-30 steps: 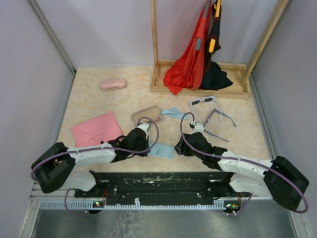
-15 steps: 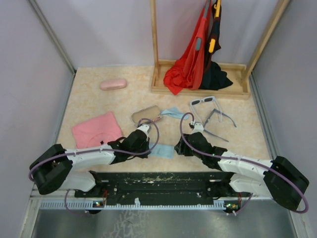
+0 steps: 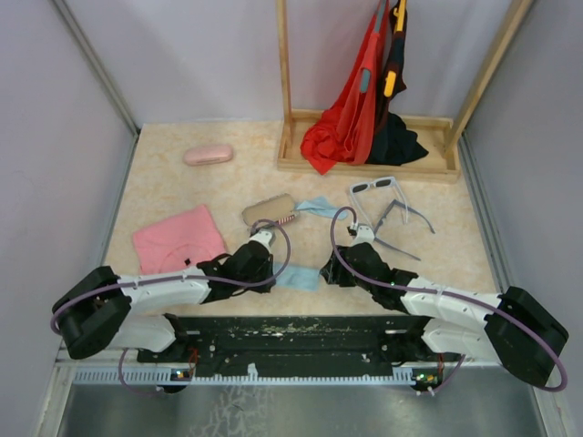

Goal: Organize the sunglasses
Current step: Fold the glasses cleaning cloth at the center of the board, then adjust the sunglasses case at the center of the board.

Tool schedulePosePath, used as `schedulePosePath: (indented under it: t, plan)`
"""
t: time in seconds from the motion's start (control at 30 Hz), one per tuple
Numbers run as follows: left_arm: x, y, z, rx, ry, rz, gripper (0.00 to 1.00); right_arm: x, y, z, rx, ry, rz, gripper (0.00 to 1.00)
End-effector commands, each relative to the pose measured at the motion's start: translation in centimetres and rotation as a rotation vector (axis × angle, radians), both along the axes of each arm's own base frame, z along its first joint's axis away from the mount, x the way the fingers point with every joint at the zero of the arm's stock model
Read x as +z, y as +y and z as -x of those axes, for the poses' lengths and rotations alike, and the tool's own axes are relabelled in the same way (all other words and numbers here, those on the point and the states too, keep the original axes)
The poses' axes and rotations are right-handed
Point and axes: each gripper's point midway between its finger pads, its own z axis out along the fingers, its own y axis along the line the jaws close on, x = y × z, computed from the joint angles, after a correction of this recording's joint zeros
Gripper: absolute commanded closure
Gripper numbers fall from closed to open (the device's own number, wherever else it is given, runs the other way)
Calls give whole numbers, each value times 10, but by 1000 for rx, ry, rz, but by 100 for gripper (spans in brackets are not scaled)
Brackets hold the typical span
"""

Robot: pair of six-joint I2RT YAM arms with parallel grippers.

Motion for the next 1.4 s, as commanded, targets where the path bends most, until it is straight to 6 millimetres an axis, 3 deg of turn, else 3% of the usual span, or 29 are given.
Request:
schedulePosePath:
  t: [0.0,0.1,0.47,0.87,1.03,1.13,1.37]
  plan:
    - [1,7,-2,26,-17,-25,72,16,6,-11,-3,-59,-41,52]
    - [12,7,-8,41,-48,-22,62,17,5,-12,-12,-66,-37,52]
    - [72,21,-33,128,-228,50,51,44,-13,-23,-67,-194,-25,42]
    - [95,55,-83,288,-269,93,48,42,-12,-26,-30,-111,48,41]
    - [103,93,-115,478,-283,76,51,65,-7,-52,-33,-153,93,42]
    - [105,105,-137,538,-291,101,52,82,3,-77,-8,-188,113,43]
    - [102,98,-183,547,-298,167,47,103,25,-138,38,-219,162,44]
